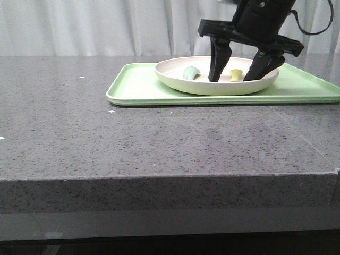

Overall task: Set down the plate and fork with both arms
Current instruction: 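Lower the right gripper into the plate and grasp the yellow fork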

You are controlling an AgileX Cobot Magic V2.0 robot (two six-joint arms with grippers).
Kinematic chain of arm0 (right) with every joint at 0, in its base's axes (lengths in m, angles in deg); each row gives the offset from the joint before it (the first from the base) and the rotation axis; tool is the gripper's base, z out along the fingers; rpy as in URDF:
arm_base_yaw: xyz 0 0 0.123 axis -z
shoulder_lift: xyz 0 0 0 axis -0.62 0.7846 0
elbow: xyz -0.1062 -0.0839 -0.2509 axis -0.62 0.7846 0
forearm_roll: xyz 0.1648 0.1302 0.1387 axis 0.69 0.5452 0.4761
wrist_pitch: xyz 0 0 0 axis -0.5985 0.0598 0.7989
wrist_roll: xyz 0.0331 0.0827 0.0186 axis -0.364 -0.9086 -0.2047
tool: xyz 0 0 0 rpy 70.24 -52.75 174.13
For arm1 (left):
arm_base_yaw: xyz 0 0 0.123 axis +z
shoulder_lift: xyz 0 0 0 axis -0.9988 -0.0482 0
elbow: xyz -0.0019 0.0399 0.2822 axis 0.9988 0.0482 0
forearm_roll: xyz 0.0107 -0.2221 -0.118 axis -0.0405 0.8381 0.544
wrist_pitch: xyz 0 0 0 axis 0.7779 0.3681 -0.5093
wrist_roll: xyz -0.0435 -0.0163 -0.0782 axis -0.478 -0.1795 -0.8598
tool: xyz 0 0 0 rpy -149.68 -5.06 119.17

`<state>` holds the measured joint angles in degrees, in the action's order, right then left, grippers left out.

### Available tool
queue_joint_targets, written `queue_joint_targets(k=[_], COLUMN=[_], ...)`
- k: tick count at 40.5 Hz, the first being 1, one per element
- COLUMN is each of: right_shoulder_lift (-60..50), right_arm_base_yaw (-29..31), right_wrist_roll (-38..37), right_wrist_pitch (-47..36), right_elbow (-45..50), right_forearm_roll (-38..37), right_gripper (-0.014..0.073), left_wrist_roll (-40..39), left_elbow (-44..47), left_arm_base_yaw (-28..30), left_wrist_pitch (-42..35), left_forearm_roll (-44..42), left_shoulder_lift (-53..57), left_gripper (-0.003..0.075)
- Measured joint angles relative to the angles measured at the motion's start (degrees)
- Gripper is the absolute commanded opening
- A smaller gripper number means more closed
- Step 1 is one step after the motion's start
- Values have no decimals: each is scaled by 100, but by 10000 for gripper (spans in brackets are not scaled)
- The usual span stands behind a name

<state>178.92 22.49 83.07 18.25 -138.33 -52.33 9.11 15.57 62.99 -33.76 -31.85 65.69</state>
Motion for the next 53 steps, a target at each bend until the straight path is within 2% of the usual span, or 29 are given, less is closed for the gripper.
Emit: queue_joint_targets(k=[8, 11, 18, 22, 35, 37, 46, 53], right_shoulder_lift=[0, 0, 34, 31, 36, 36, 36, 36], right_arm_base_yaw=[0, 0, 0, 0, 0, 0, 0, 0], right_wrist_roll=[0, -12, -12, -12, -12, -12, -12, -12], right_wrist_pitch=[0, 40, 131, 171, 205, 205, 223, 223], right_elbow=[0, -11, -22, -22, -22, -22, -22, -30], right_forearm_roll=[-11, -36, -200, -229, -243, -243, -243, -243], right_gripper=[518, 475, 250, 172, 160, 138, -62, -71], left_wrist_roll=[9, 9, 9, 9, 9, 9, 9, 9], left_elbow=[0, 0, 0, 0, 0, 0, 0, 0], left_arm_base_yaw=[0, 0, 0, 0, 0, 0, 0, 0], left_wrist_pitch=[0, 10, 10, 10, 10, 10, 10, 10], left_forearm_roll=[0, 0, 0, 0, 0, 0, 0, 0], left_shoulder_lift=[0, 0, 0, 0, 0, 0, 0, 0], left_gripper=[-18, -18, -18, -18, -18, -18, -18, -18])
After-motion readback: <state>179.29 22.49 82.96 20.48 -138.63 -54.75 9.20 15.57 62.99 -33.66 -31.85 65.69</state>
